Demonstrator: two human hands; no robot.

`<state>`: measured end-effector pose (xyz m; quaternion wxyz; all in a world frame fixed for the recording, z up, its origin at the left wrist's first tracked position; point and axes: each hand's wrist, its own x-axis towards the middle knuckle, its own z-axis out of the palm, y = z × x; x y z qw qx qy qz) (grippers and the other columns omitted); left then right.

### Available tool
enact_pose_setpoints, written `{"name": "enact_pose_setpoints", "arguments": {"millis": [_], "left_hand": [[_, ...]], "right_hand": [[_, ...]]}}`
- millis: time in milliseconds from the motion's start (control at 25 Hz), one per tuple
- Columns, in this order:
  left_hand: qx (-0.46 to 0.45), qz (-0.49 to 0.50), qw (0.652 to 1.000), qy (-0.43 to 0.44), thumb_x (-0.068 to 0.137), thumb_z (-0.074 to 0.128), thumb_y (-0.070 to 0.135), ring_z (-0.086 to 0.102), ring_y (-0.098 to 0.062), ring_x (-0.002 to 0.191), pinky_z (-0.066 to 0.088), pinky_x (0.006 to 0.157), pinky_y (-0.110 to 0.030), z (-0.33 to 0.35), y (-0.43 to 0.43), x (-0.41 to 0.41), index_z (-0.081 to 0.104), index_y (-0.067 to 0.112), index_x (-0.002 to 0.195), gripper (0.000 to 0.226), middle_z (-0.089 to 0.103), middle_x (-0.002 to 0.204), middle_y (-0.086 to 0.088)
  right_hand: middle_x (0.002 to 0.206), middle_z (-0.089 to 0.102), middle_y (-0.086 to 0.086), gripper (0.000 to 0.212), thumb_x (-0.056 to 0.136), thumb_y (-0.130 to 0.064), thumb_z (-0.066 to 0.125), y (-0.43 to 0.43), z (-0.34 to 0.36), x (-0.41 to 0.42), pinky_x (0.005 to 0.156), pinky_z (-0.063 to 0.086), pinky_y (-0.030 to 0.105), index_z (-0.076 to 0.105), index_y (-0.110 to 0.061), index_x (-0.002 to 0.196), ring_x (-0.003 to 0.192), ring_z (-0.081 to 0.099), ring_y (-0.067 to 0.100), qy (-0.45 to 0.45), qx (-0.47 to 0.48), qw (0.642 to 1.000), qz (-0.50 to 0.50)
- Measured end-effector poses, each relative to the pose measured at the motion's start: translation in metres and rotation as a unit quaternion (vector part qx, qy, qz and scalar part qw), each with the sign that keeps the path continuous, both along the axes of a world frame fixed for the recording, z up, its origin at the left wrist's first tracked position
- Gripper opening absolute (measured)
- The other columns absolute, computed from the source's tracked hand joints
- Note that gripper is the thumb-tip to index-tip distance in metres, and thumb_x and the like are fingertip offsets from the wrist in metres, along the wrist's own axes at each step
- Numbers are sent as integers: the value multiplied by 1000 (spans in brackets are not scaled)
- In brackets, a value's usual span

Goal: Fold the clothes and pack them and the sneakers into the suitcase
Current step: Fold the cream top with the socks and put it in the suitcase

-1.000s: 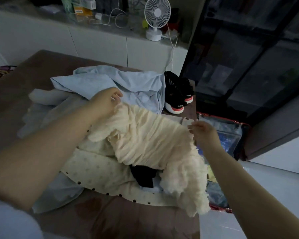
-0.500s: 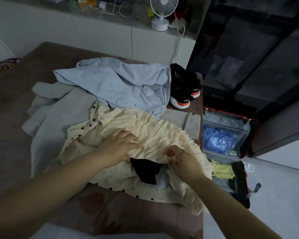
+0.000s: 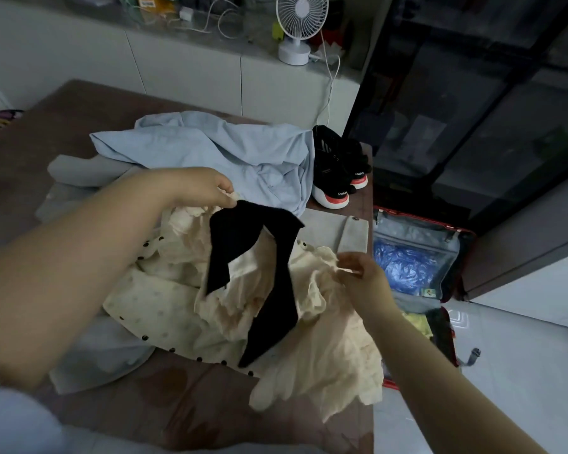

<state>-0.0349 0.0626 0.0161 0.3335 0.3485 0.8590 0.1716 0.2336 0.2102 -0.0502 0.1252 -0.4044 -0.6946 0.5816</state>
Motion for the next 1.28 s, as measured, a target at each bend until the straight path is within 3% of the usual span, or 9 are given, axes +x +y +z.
{"name": "enact_pose_setpoints", "arguments": {"millis": [200,280,400,560,680,800,920,1120,1280], "left_hand": [[120,51,977,169,84,65,26,52,-25,112,41,94,-35,-50,-6,21,53,18,119,37,57,121,-4],[68,-48,977,198,80,69,32,49,-24,119,37,99,-34,-53,-15,30,50,22,127,51,54,128,-2],[-39,-97,978,181,81,67,41,29,-24,134,24,107,-33,-62,-28,36,28,24,144,77,33,146,-1],[77,29,973,216,89,55,45,47,-29,119,29,99,-35,-76,-24,27,40,19,135,56,53,130,-8],[42,57,958,276,90,51,46,47,-31,117,30,100,-39,-86,-9,16,41,18,134,52,50,128,-10],[-95,23,946,311,87,53,47,36,-29,119,29,103,-39,-94,0,4,47,23,129,49,41,127,-7],[-143,-19,935,325,85,57,37,29,-26,124,18,110,-36,-99,2,-6,58,28,116,33,39,130,-1],[118,83,990,7,79,68,21,57,-22,93,39,70,-29,-47,-27,-21,56,22,84,13,60,93,2],[175,84,970,-147,73,69,15,57,-13,81,40,71,-27,14,-49,-46,62,23,87,18,62,86,1]], "right_hand": [[115,58,1,43,75,-34,64,-35,-26,8,95,35,20,60,-15,114,109,52,20,-75,277,937,197],[144,39,2,86,65,-55,55,-49,-36,6,115,15,38,37,-15,139,135,28,24,-161,367,869,290],[151,29,6,101,62,-53,63,-56,-48,2,113,9,49,19,-16,146,138,15,25,-151,493,807,287],[134,51,3,60,72,-51,41,-42,-35,-18,113,-7,35,57,-20,121,133,35,22,-145,401,857,288],[78,63,-4,29,83,-19,43,-22,-14,-19,102,22,10,66,-16,100,83,59,11,-49,305,932,191],[72,58,3,20,89,-1,46,7,5,-10,64,42,24,59,-15,92,66,53,13,-18,175,977,117],[79,62,14,18,92,-4,46,35,17,-6,68,44,30,61,-14,94,74,54,15,-25,118,987,102],[82,68,4,22,94,-4,46,64,38,-4,74,50,28,66,-15,92,80,63,16,-8,-3,995,103],[74,69,3,16,92,-13,55,88,44,-33,67,51,28,65,-4,100,69,65,14,-22,-11,998,63]]}}
